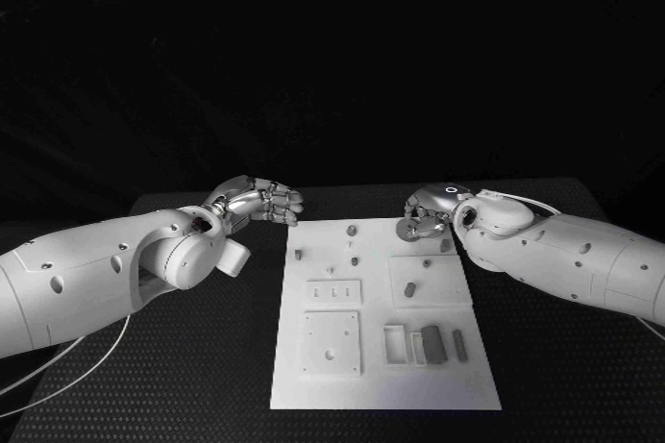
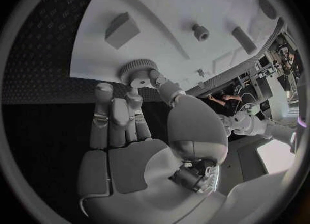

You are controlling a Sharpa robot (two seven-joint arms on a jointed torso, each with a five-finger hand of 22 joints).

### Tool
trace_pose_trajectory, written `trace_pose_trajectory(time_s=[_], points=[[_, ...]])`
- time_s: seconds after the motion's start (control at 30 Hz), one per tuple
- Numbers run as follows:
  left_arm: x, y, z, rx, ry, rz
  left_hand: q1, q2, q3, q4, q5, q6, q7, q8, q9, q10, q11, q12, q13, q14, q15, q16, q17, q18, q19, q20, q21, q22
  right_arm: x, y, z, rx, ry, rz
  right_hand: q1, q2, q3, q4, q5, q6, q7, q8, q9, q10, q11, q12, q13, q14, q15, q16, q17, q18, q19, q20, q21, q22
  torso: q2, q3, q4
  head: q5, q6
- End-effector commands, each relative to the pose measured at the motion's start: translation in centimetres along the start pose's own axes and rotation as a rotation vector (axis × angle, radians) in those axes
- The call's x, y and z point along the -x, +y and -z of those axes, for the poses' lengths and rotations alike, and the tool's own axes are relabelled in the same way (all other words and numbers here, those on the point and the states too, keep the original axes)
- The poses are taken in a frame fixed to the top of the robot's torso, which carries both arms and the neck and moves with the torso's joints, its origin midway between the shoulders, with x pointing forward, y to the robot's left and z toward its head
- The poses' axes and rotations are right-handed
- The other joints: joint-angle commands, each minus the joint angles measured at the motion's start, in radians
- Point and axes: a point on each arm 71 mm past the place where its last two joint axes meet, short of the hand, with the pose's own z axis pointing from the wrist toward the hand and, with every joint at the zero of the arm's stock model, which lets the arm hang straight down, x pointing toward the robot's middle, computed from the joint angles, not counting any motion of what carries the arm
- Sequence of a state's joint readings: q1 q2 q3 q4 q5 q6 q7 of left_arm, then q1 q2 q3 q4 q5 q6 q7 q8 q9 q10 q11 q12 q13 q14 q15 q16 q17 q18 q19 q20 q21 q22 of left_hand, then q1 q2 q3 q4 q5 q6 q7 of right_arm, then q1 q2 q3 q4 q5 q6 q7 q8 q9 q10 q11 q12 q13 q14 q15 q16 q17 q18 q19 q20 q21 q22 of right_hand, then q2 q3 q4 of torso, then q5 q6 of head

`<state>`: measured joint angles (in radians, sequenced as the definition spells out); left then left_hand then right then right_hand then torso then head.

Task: Assemble the parts on the task board

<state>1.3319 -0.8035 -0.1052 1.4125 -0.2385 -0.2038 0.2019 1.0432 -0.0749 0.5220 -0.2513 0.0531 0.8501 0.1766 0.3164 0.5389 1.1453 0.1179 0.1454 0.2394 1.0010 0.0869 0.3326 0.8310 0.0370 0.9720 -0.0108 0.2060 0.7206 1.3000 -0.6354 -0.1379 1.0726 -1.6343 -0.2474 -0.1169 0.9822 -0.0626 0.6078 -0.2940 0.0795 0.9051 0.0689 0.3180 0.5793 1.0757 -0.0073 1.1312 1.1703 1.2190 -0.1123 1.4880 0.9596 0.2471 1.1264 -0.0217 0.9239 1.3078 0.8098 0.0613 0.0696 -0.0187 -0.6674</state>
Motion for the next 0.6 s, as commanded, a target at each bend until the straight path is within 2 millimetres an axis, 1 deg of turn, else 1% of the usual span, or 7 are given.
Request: trace_pose_trajectory(time_s=[0.03, 0.17, 0.33, 0.43, 0.6], points=[[-0.1, -0.2, 0.0, -0.01, 0.004, -0.001, -0.007, -0.001, 0.0, 0.004, -0.004, -0.005, 0.002, -0.004, 0.001, -0.003, 0.005, -0.004, 0.001, 0.0, 0.006, -0.005, 0.001, 0.005, -0.005, 0.003, -0.006, 0.002, -0.5, 0.9, 0.3, 0.017, -0.029, 0.073, 0.069, 0.054, 0.007, 0.001, 0.0, 0.114, 0.024, 0.015, 0.016, 0.001, -0.008, 0.007, -0.003, 0.009, -0.003, 0.004, 0.005, 0.015, 0.006, -0.005, 0.006, 0.021, 0.0, 0.0002, -0.0007, 0.001, 0.002], [-0.2, -0.2, 0.0, -0.011, 0.006, -0.001, -0.007, -0.001, 0.0, 0.004, -0.004, -0.005, 0.002, -0.004, 0.002, -0.003, 0.005, -0.004, 0.002, 0.0, 0.006, -0.005, 0.001, 0.006, -0.005, 0.003, -0.006, 0.002, -0.1, 1.8, 0.5, 0.041, -0.079, 0.091, 0.073, 0.049, 0.006, 0.001, 0.0, 0.119, 0.021, 0.017, 0.019, 0.007, -0.011, 0.008, -0.006, 0.018, -0.006, 0.005, 0.012, 0.015, 0.009, -0.007, 0.008, 0.021, -0.001, 0.0, -0.0007, 0.002, 0.004], [-0.1, -0.2, 0.1, -0.01, 0.005, -0.001, -0.006, -0.001, 0.0, 0.004, -0.004, -0.005, 0.002, -0.004, 0.002, -0.003, 0.005, -0.005, 0.002, 0.0, 0.006, -0.005, 0.002, 0.006, -0.005, 0.003, -0.006, 0.002, 0.3, 3.5, 0.8, 0.086, -0.122, 0.118, 0.076, 0.044, 0.005, 0.002, 0.0, 0.123, 0.019, 0.018, 0.021, 0.013, -0.013, 0.008, -0.01, 0.026, -0.008, 0.005, 0.016, 0.015, 0.013, -0.009, 0.01, 0.02, 0.0, 0.0001, 0.0014, 0.005, 0.006], [-0.1, -0.2, 0.1, -0.01, 0.004, -0.001, -0.006, -0.001, 0.0, 0.004, -0.004, -0.005, 0.002, -0.004, 0.002, -0.003, 0.005, -0.005, 0.002, 0.0, 0.006, -0.006, 0.002, 0.006, -0.005, 0.003, -0.006, 0.002, 0.5, 4.8, 1.1, 0.119, -0.141, 0.13, 0.076, 0.042, 0.005, 0.002, 0.0, 0.125, 0.019, 0.018, 0.022, 0.015, -0.014, 0.008, -0.011, 0.028, -0.009, 0.005, 0.017, 0.015, 0.015, -0.009, 0.011, 0.02, 0.0, 0.001, 0.0001, 0.009, 0.007], [-0.2, -0.2, 0.1, -0.011, 0.006, 0.0, -0.006, -0.002, 0.0, 0.004, -0.004, -0.005, 0.002, -0.004, 0.002, -0.003, 0.005, -0.005, 0.002, 0.0, 0.006, -0.006, 0.002, 0.006, -0.005, 0.003, -0.006, 0.002, 1.4, 6.6, 1.6, 0.162, -0.182, 0.146, 0.076, 0.038, 0.004, 0.002, 0.0, 0.127, 0.017, 0.019, 0.023, 0.018, -0.015, 0.007, -0.013, 0.031, -0.01, 0.005, 0.018, 0.015, 0.017, -0.01, 0.011, 0.019, 0.0, 0.001, -0.0007, 0.013, 0.007]])
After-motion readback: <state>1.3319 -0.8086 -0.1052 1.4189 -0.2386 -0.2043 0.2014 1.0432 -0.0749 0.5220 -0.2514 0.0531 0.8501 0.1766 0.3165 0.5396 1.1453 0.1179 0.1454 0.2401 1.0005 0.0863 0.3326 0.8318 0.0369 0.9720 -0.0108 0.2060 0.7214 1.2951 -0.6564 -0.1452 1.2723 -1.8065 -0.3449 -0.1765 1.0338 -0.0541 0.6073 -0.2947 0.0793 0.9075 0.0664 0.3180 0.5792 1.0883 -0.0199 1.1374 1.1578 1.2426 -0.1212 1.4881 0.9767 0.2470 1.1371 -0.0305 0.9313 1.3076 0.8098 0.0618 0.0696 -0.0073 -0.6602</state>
